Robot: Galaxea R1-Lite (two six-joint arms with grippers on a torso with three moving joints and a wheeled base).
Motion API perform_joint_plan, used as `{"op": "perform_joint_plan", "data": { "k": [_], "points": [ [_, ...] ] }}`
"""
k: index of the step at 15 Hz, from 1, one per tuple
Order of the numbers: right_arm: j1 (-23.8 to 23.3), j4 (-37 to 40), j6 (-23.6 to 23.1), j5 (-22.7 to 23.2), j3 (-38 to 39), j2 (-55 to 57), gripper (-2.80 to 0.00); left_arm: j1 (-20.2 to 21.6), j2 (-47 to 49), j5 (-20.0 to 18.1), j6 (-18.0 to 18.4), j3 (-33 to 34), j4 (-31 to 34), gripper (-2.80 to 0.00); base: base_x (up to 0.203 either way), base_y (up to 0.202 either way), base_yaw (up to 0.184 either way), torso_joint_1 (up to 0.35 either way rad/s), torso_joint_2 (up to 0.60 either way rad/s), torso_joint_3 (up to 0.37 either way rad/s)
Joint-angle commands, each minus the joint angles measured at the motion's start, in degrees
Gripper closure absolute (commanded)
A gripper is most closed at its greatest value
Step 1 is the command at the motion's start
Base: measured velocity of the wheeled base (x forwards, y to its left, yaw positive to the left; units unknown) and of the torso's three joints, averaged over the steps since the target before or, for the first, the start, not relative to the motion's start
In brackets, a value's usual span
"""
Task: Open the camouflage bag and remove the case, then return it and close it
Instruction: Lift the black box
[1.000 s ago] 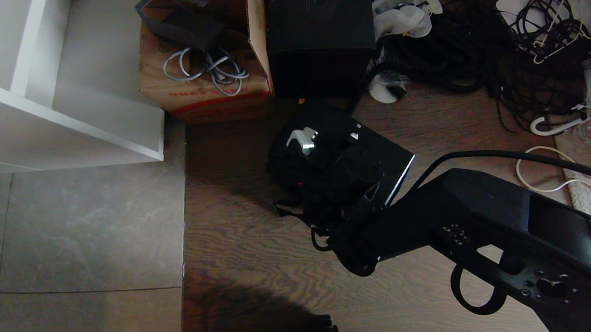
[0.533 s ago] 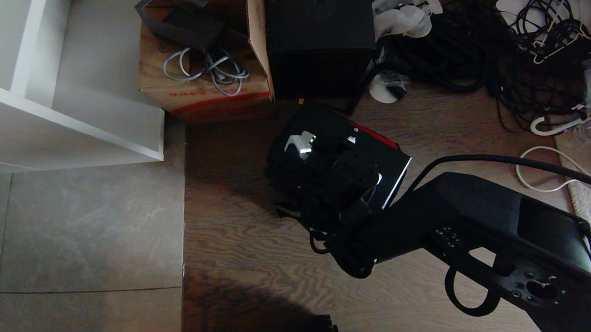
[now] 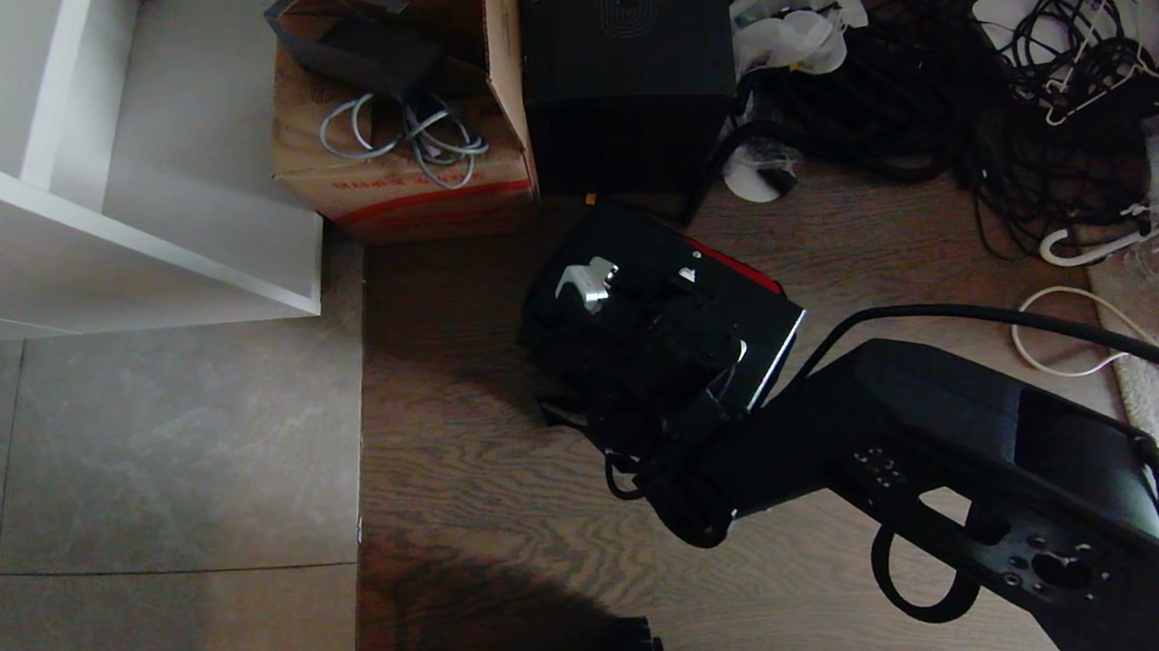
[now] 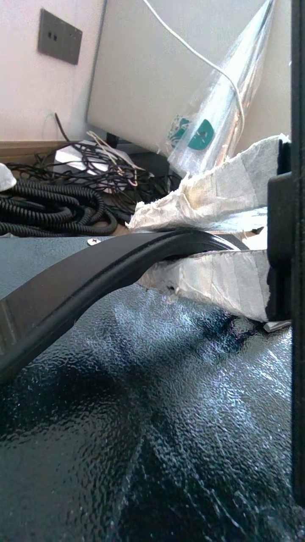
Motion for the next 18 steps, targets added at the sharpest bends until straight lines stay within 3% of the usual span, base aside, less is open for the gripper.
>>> {"op": "perform_joint_plan", "data": {
  "k": [1, 3, 6, 7, 13, 18],
  "points": [
    [0.21, -0.49, -0.52, -0.35, -0.03, -0.04, 0.0, -0.02, -0.01, -0.22, 0.95, 0.0, 0.17, 0.0, 0.0, 0.0, 0.0, 0.0, 0.0, 0.0],
    [0.21, -0.49, -0.45, -0.36, -0.03, 0.04, 0.0, -0.02, 0.98, -3.4, 1.09, -4.78, 1.35, 0.0, 0.0, 0.0, 0.0, 0.0, 0.0, 0.0],
    [0.38, -0.49, -0.52, -0.39, -0.27, 0.32, 0.0, -0.02, 8.6, -18.08, 0.78, -15.41, 8.0, 0.0, 0.0, 0.0, 0.0, 0.0, 0.0, 0.0],
    [0.38, -0.49, -0.57, -0.35, -0.3, 0.26, 0.0, -0.02, 10.64, -20.99, 0.69, -17.29, 9.29, 0.0, 0.0, 0.0, 0.0, 0.0, 0.0, 0.0],
    [0.38, -0.49, -1.05, -1.32, -0.39, 0.58, 0.0, -0.1, 28.72, -34.28, -3.34, -28.36, 9.74, 0.0, 0.0, 0.0, 0.0, 0.0, 0.0, 0.0],
    [0.38, -0.49, -1.49, -1.48, -1.44, 1.03, 0.0, -0.76, 38.94, -40.19, -3.92, -30.61, 9.41, 0.0, 0.0, 0.0, 0.0, 0.0, 0.0, 0.0]
  ]
}}
